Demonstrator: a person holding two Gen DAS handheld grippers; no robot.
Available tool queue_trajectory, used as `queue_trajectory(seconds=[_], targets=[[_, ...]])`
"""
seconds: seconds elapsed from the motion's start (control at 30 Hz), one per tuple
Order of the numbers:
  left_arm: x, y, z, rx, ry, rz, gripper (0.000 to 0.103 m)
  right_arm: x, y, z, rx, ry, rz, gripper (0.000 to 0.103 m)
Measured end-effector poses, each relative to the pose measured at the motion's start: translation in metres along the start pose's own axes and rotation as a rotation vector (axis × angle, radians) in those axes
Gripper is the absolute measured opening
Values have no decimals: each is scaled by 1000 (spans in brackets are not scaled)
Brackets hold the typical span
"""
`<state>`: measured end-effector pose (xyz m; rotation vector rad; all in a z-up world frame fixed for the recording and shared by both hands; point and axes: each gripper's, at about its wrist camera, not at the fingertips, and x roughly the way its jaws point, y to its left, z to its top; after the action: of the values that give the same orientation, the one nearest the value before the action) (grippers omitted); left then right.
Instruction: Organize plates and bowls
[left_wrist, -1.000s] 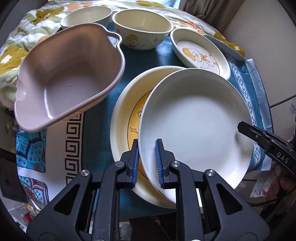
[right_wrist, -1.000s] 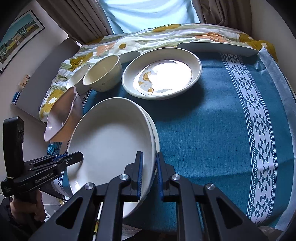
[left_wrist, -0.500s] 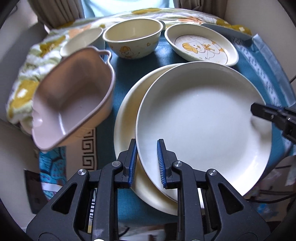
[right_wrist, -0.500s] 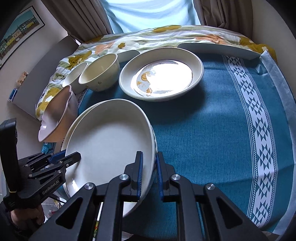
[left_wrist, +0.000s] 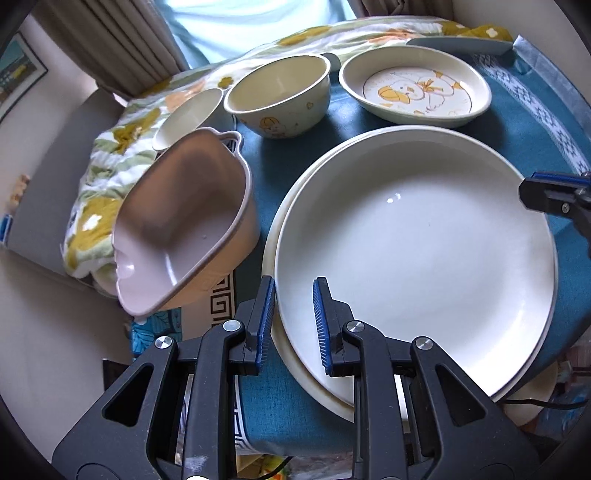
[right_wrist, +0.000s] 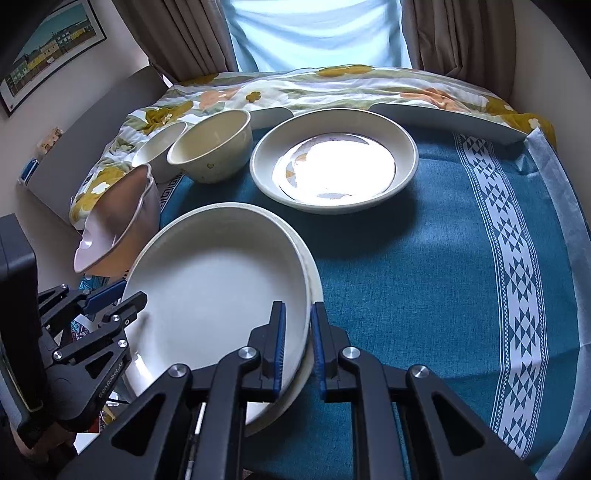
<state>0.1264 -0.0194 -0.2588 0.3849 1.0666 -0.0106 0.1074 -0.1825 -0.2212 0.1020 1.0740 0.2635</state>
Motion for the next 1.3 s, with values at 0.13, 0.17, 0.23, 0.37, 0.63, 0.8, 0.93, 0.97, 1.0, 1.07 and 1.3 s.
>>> queue_trajectory(seconds=[0.13, 0.17, 0.23, 0.37, 0.63, 0.8, 0.93, 0.97, 1.0, 1.07, 1.3], targets=[[0, 5, 1, -12, 0, -16, 18, 1, 1, 0, -9, 0, -12, 13], [0, 5, 1, -14, 1, -17, 18, 1, 0, 0, -4, 0, -8, 13], [-1, 6, 0, -19, 1, -23, 18, 2, 0, 1, -5, 1, -10, 13], [-4, 12, 1, -41, 11, -53, 18, -1, -1, 1, 4, -3, -2, 13], [-59, 38, 20, -158, -99, -155, 62, -37, -6, 17, 38, -68, 13, 13], [-96, 48, 37, -205, -216, -219, 103, -68, -17, 32, 31, -117, 2, 35], [-105, 47, 61, -238, -236, -337, 103, -94, -32, 54, -9, -193, -12, 103], [-106, 46, 68, -252, -241, -370, 103, -100, -37, 60, -23, -213, -26, 103], [-107, 46, 74, -272, -244, -404, 103, -105, -43, 68, -45, -228, -43, 103], [-104, 44, 88, -314, -239, -467, 103, -113, -54, 89, -99, -218, -55, 103], [-49, 19, 130, -459, -117, -507, 102, -84, -99, 159, -196, -123, -2, 103]])
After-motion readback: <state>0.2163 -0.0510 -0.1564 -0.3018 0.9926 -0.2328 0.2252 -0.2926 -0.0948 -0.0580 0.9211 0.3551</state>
